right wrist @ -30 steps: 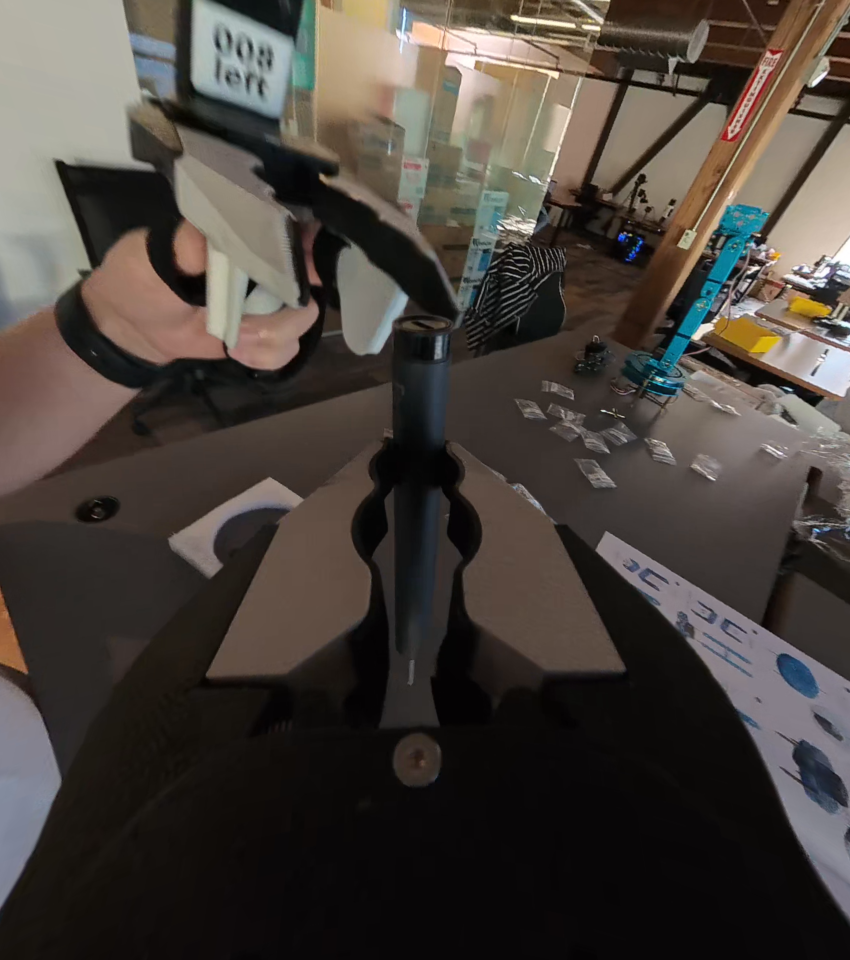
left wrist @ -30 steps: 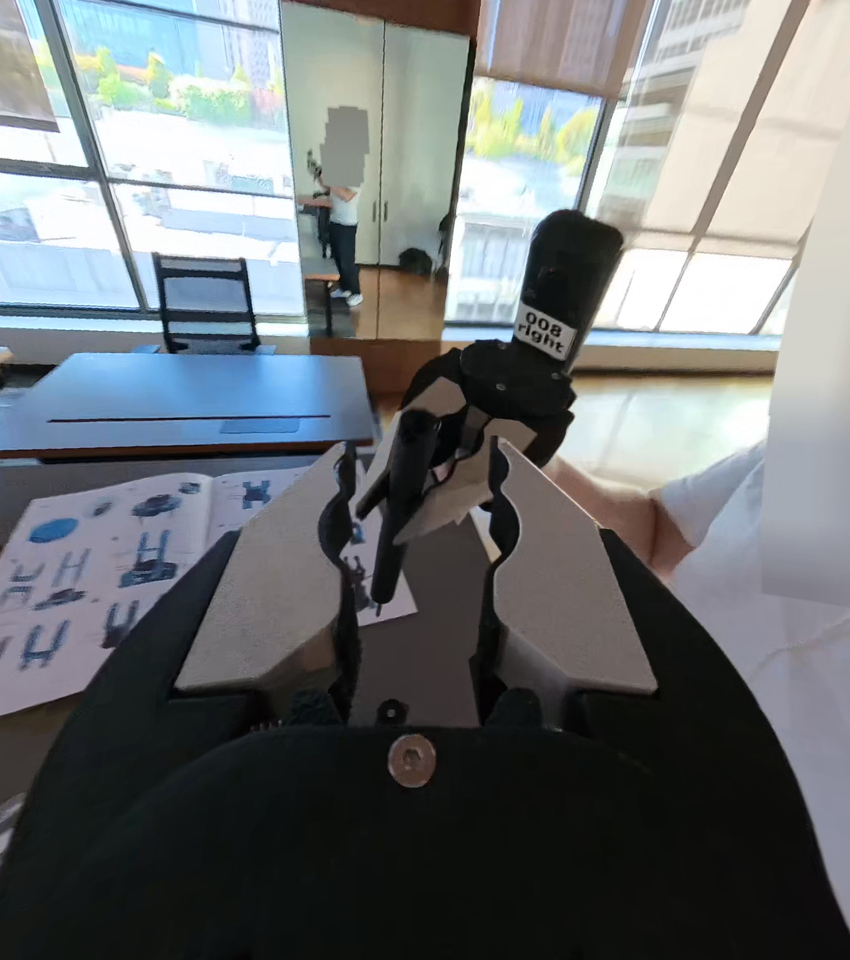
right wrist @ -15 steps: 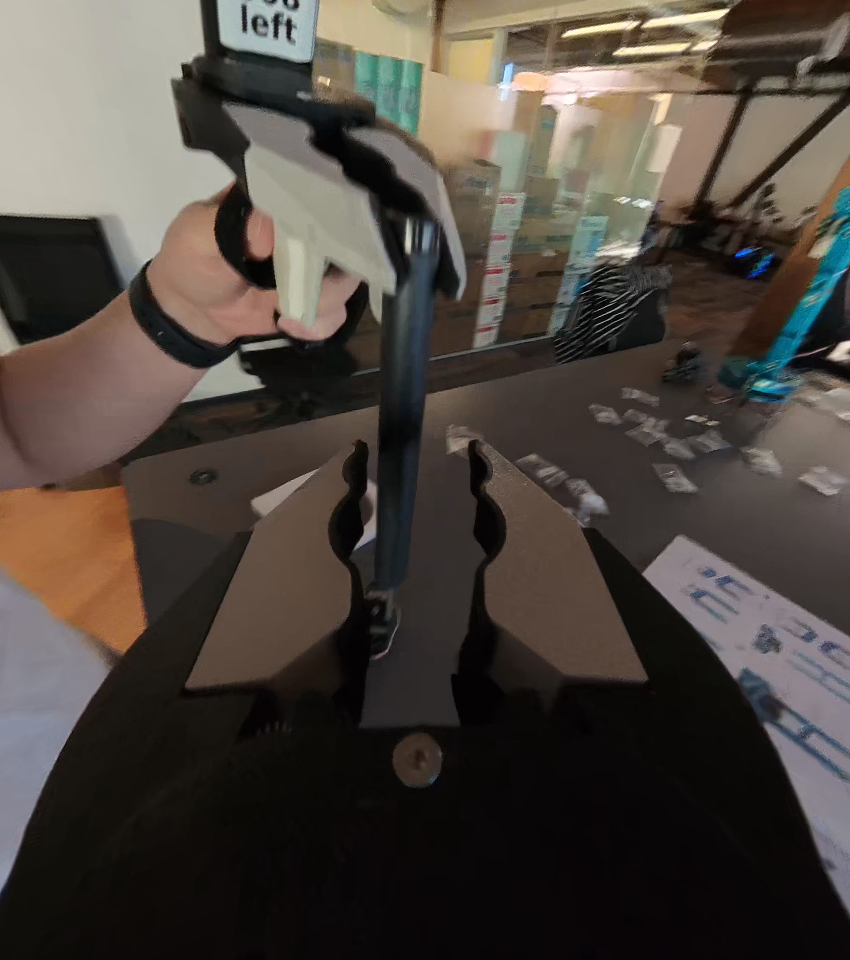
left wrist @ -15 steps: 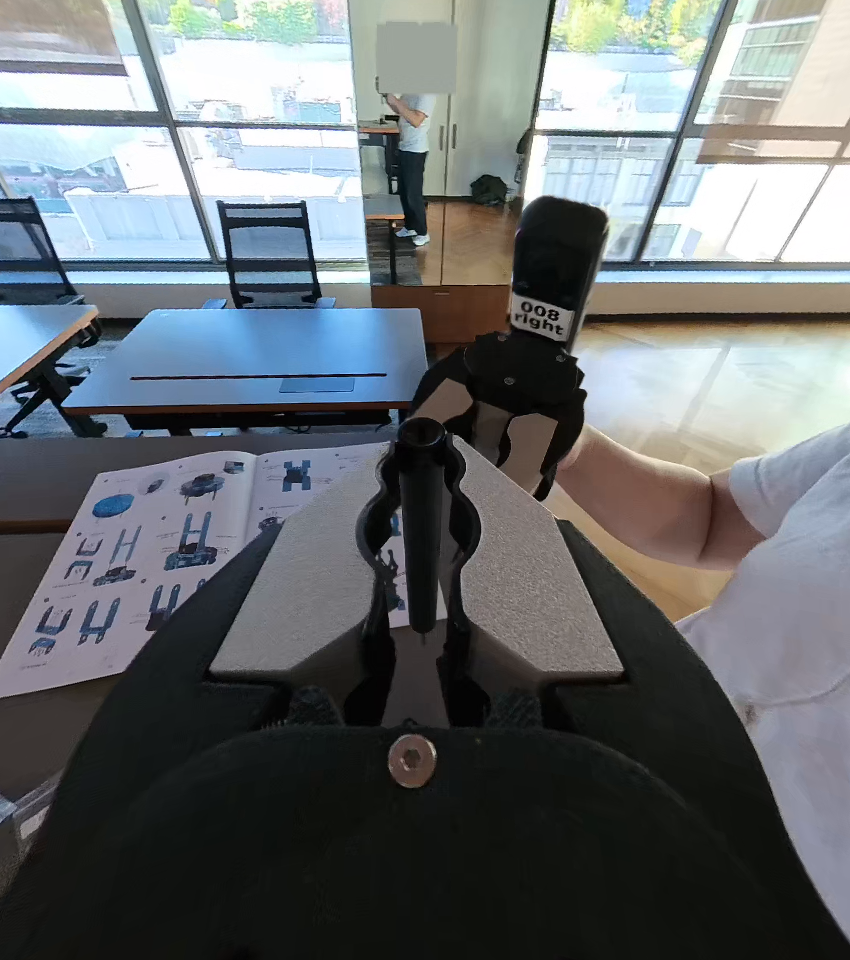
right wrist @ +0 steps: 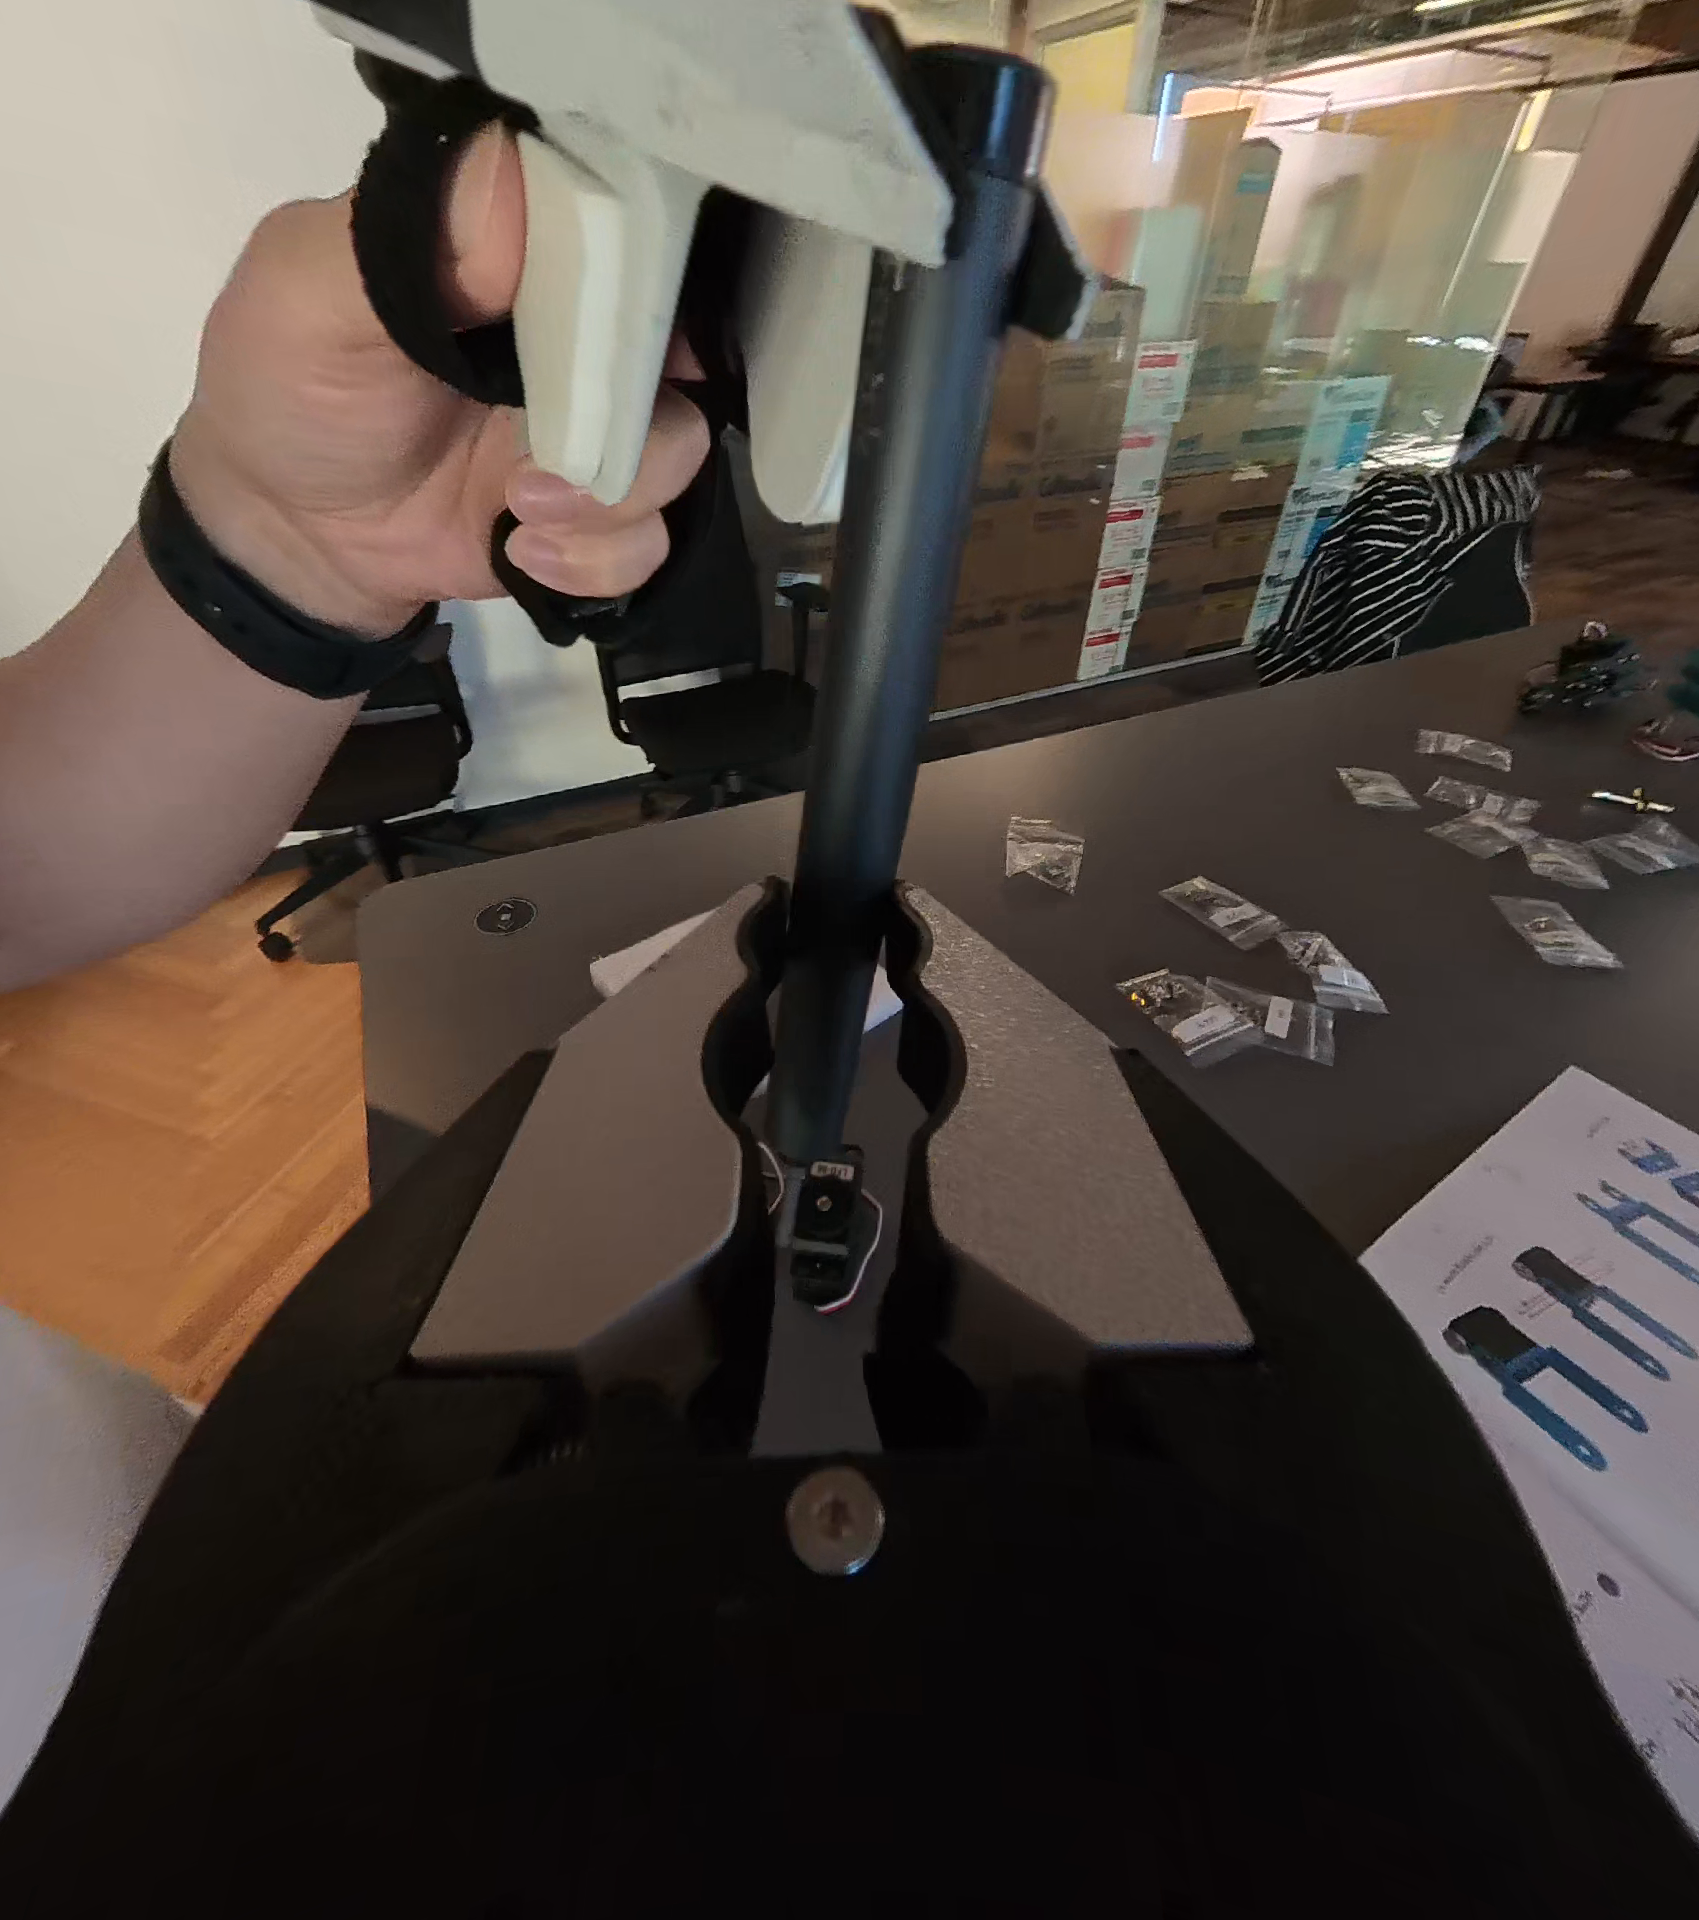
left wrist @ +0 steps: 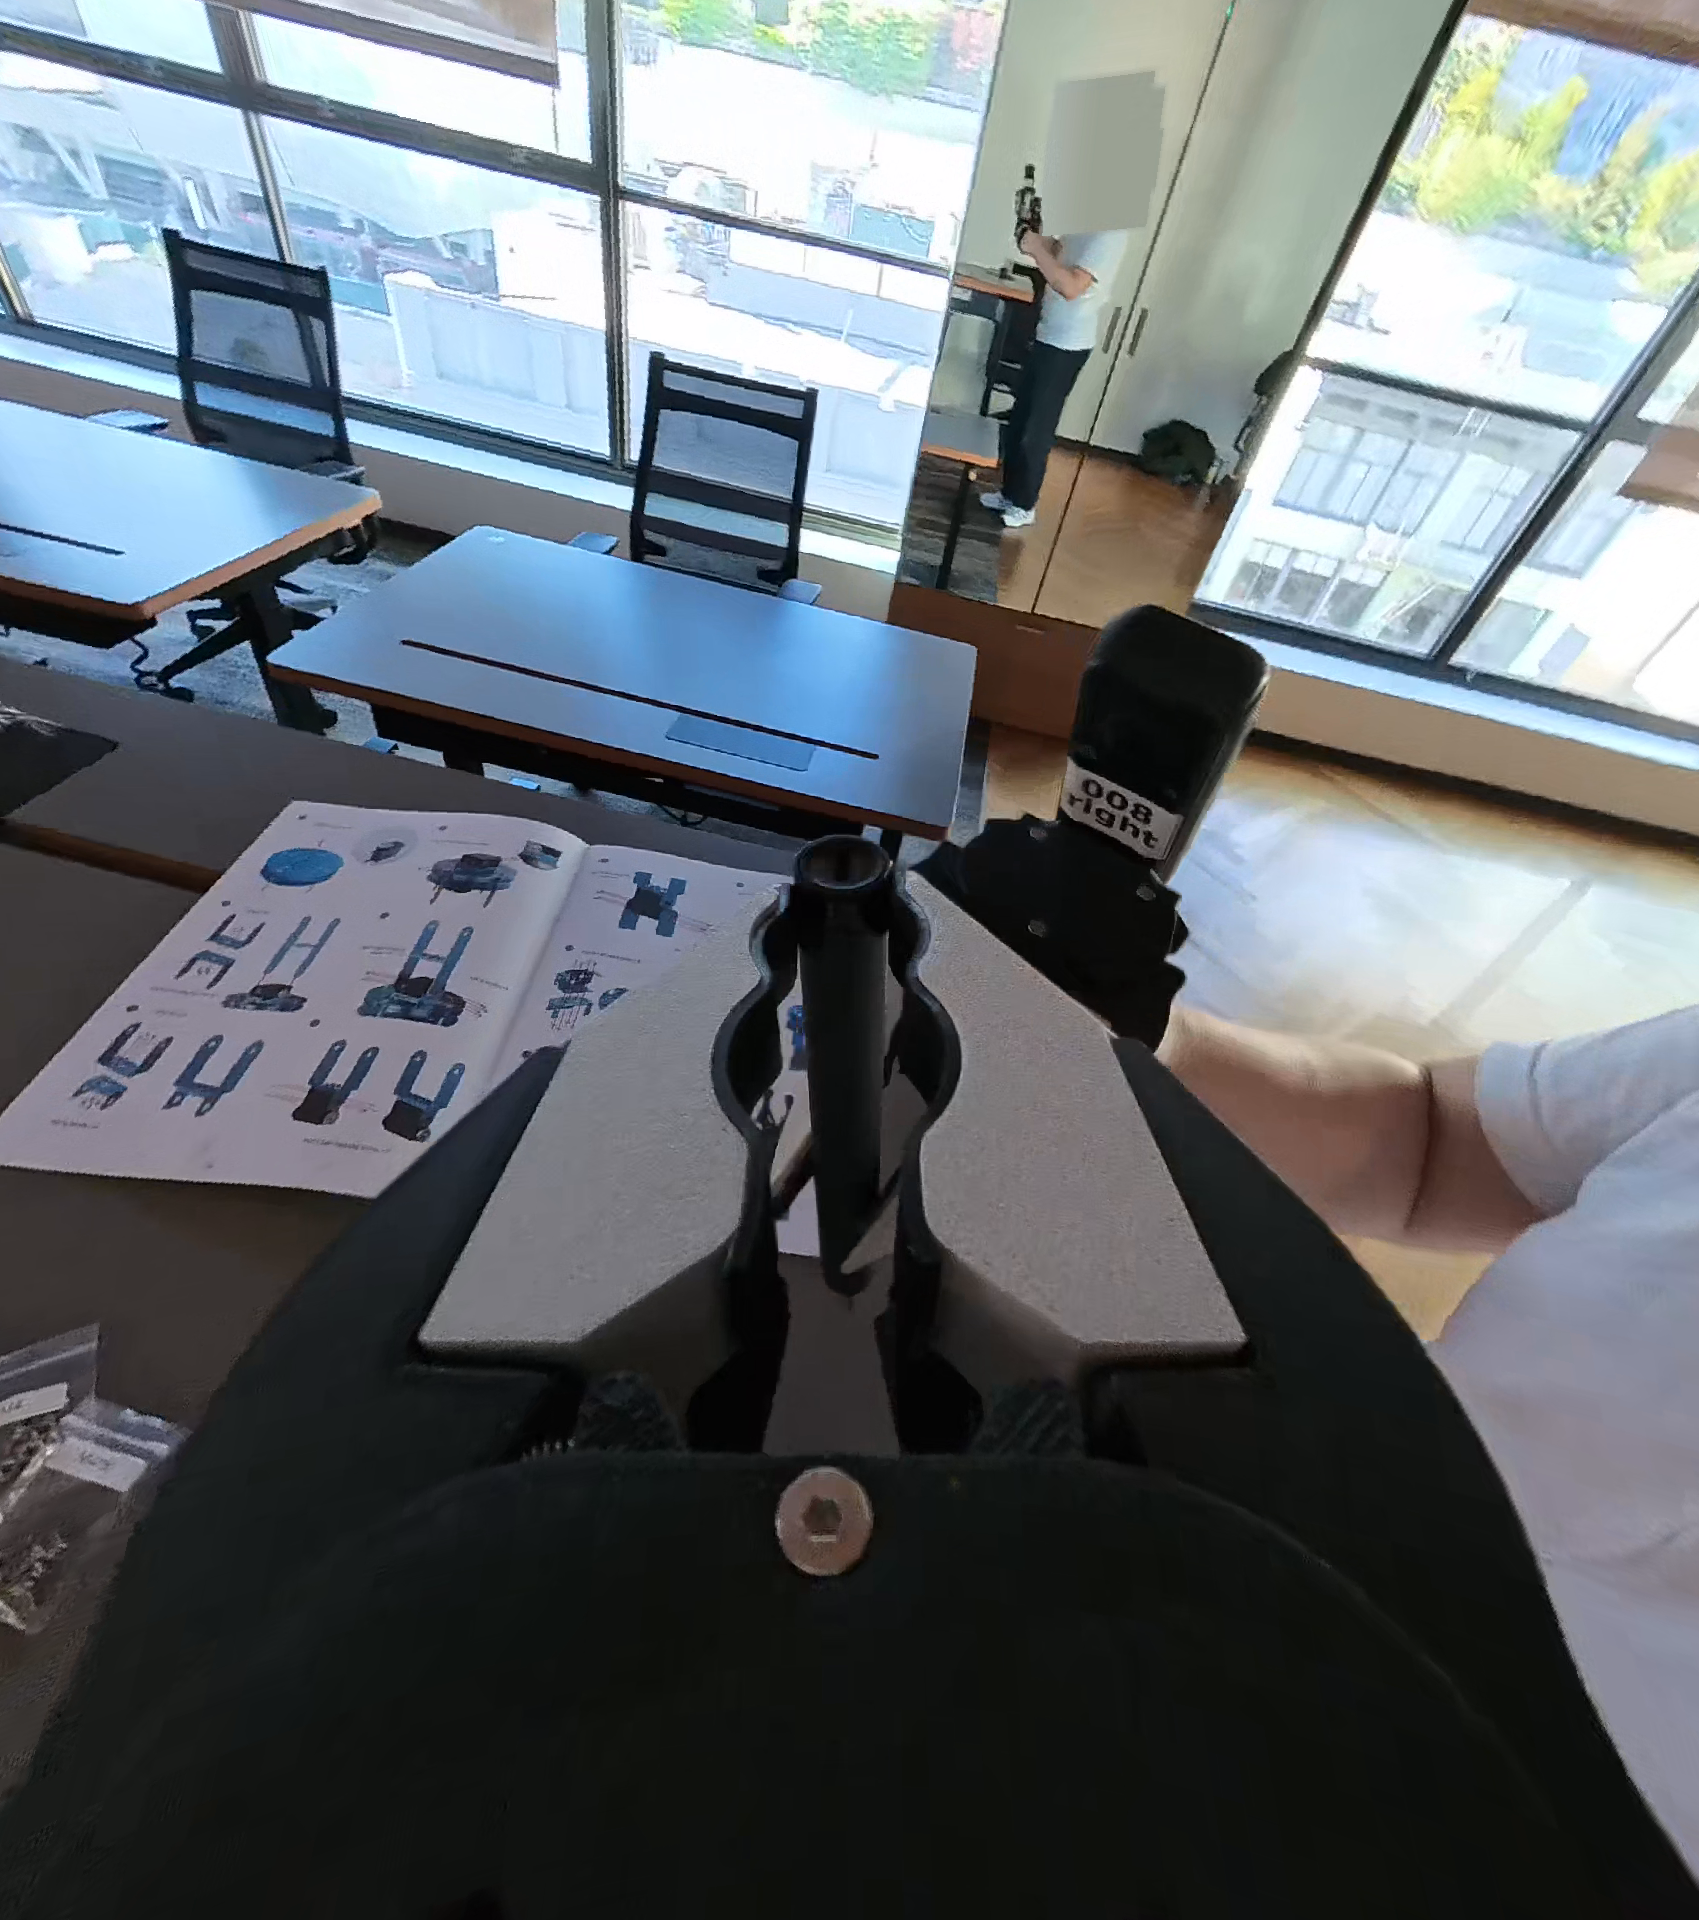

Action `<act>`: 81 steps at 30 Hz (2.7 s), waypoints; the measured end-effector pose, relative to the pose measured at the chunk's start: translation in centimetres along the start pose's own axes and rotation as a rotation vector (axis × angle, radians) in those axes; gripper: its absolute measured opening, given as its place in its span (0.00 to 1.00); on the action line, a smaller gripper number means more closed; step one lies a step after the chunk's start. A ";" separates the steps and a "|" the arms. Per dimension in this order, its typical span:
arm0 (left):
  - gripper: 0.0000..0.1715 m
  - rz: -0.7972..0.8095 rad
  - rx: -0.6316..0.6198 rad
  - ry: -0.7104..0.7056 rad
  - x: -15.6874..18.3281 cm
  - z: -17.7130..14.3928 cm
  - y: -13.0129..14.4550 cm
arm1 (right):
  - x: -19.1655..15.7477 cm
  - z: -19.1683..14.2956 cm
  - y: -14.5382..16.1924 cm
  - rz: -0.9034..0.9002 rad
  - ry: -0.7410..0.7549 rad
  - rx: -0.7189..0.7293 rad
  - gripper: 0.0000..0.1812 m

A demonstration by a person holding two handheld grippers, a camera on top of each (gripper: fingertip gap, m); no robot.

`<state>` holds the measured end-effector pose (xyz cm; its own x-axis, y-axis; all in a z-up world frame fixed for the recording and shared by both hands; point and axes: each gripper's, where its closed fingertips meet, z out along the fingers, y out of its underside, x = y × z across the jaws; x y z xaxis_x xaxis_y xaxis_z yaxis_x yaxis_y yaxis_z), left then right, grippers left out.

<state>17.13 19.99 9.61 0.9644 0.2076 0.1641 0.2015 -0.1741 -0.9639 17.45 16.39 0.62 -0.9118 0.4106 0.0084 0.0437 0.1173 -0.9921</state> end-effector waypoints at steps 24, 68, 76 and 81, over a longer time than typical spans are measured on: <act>0.09 0.029 -0.010 0.012 -3.9 0.3 4.0 | 1.1 2.5 -0.6 0.214 -0.124 0.089 0.24; 0.07 0.017 -0.031 -0.041 -3.3 -0.2 7.0 | -0.3 4.3 3.8 0.061 -0.206 -0.091 0.09; 0.07 0.007 -0.036 -0.029 -3.4 0.0 7.8 | -0.2 4.6 4.7 0.051 -0.184 -0.099 0.09; 0.07 0.002 -0.036 -0.024 -3.4 0.2 8.0 | -0.1 4.5 5.0 0.058 -0.186 -0.102 0.09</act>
<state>15.41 18.12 1.26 0.9605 0.2301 0.1564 0.2056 -0.2088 -0.9561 15.96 12.89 -4.93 -0.9657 0.2468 -0.0804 0.1303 0.1932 -0.9725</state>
